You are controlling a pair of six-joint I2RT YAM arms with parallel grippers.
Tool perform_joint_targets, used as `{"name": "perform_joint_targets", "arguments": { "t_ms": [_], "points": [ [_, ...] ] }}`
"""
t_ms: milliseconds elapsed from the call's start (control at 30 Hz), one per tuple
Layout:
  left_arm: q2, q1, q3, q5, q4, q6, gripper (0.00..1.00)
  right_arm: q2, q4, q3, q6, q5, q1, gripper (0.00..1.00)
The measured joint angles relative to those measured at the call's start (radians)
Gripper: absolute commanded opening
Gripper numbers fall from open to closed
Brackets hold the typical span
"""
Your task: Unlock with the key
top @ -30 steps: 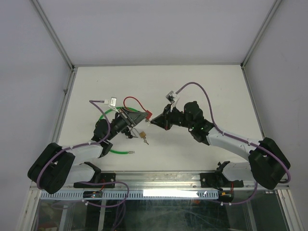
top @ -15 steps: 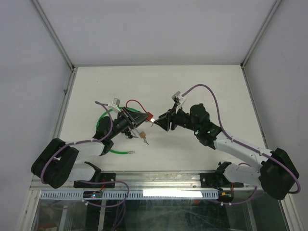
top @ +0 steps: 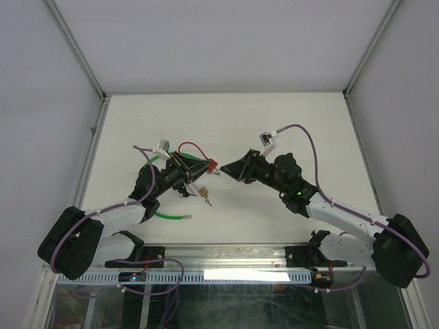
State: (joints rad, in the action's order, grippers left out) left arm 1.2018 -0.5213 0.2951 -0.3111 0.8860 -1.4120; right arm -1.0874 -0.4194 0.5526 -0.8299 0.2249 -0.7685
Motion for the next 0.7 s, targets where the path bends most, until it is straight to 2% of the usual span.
{"name": "perform_joint_targets", "arguments": {
  "t_ms": [300,700],
  "points": [
    [0.009,0.0,0.028,-0.011,-0.034,-0.058,0.0,-0.005,-0.004,-0.002,-0.217,-0.108,-0.055,0.29],
    [0.027,0.0,0.041,-0.036,-0.034,-0.096,0.0,-0.009,-0.002,-0.044,-0.32,-0.203,-0.08,0.26]
  ]
}}
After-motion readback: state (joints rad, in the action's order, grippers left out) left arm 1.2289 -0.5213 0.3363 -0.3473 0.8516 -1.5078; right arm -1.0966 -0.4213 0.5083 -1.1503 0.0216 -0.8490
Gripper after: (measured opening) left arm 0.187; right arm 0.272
